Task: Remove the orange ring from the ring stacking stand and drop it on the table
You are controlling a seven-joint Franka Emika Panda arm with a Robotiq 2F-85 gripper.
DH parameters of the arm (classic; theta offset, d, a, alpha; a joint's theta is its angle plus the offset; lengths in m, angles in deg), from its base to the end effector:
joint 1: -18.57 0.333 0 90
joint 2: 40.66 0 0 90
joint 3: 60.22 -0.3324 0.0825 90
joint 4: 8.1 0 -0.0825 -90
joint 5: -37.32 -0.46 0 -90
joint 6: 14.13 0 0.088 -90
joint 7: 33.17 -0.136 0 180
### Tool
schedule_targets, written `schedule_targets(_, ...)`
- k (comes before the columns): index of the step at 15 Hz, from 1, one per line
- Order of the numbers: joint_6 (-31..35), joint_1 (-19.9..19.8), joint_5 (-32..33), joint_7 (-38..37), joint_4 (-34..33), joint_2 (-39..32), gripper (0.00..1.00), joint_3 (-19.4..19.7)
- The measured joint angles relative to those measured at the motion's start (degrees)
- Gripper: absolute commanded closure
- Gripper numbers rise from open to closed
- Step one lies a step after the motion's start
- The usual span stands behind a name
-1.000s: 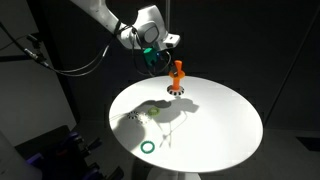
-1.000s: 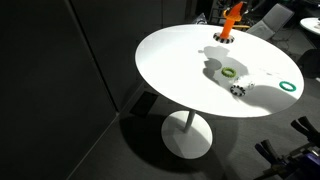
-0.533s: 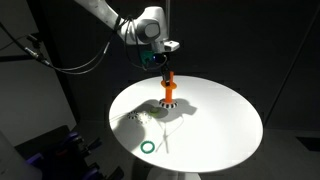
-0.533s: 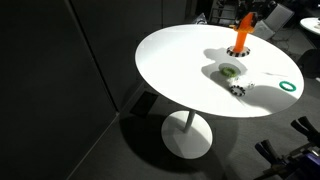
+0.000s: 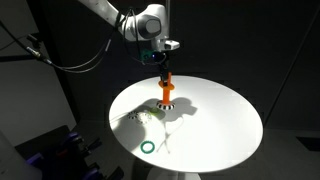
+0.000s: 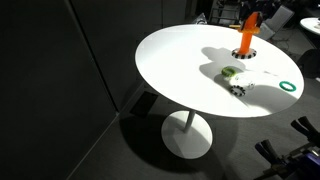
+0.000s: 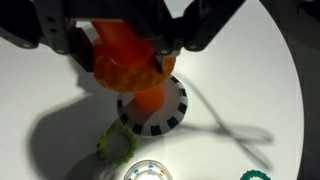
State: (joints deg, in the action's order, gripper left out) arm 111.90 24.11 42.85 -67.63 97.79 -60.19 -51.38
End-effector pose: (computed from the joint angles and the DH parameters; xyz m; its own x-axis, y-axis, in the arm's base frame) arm 0.7001 -0.0422 0.2875 0.8285 -0.5541 0.0810 -0.5599 -0.8223 0.1018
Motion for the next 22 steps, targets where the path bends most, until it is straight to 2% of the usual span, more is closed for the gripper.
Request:
schedule_targets(5,0.05,-0.02,0.0,0.0,-0.12,0.0,0.64,0.0)
schedule_targets(6,0.05,-0.02,0.0,0.0,-0.13,0.0,0.14,0.0)
schedule_targets(7,0.05,-0.02,0.0,0.0,-0.13,0.0,0.62,0.0)
schedule_targets(9,0.37,-0.04,0.19,-0.01,-0.16,0.0,0.59,0.0)
schedule_targets(11,0.62,-0.07,0.59,-0.01,-0.2,0.0,0.67,0.0)
schedule_targets(14,0.63,-0.1,0.76,-0.01,-0.32,0.0,0.72,0.0)
schedule_targets(22,0.65,-0.23,0.76,-0.01,-1.01,0.67,0.77,-0.01)
